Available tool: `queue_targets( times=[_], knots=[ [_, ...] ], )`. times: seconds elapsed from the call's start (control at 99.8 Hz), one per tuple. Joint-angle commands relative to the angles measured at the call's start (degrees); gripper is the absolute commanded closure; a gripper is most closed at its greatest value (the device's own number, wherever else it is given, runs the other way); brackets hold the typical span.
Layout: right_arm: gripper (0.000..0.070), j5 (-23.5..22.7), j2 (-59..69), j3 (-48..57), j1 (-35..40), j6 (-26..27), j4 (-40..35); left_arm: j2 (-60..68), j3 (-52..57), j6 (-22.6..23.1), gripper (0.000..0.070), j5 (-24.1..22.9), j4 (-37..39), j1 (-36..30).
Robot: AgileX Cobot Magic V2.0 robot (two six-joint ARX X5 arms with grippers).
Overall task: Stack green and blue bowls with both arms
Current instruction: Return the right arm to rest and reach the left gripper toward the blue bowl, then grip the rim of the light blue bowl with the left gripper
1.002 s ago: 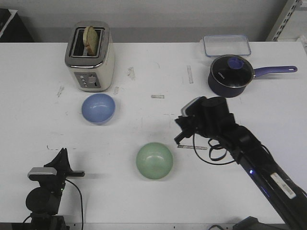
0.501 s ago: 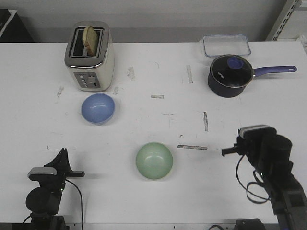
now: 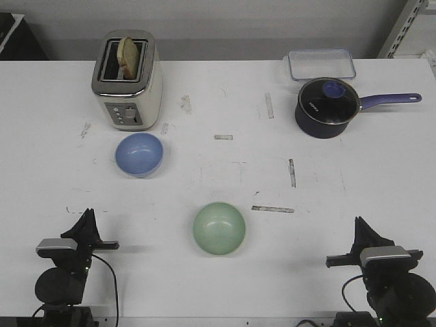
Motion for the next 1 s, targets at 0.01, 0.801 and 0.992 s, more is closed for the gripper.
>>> queue_targets(
  times=[0.01, 0.801, 0.992],
  knots=[
    [0.07, 0.31, 0.13, 0.26, -0.07, 0.61, 0.17, -0.02, -0.09, -6.36, 0.0699, 0.07, 5.55, 0.09],
    [0.07, 0.33, 0.2, 0.26, 1.03, 0.63, 0.37, 52.41, 60.59, 8.11, 0.0347, -1.33, -13.97, 0.13],
    [0.07, 0.33, 0.2, 0.26, 1.03, 0.63, 0.31, 64.7, 64.63, 1.88, 0.0101, 2.12, -20.26, 0.13]
  ],
)
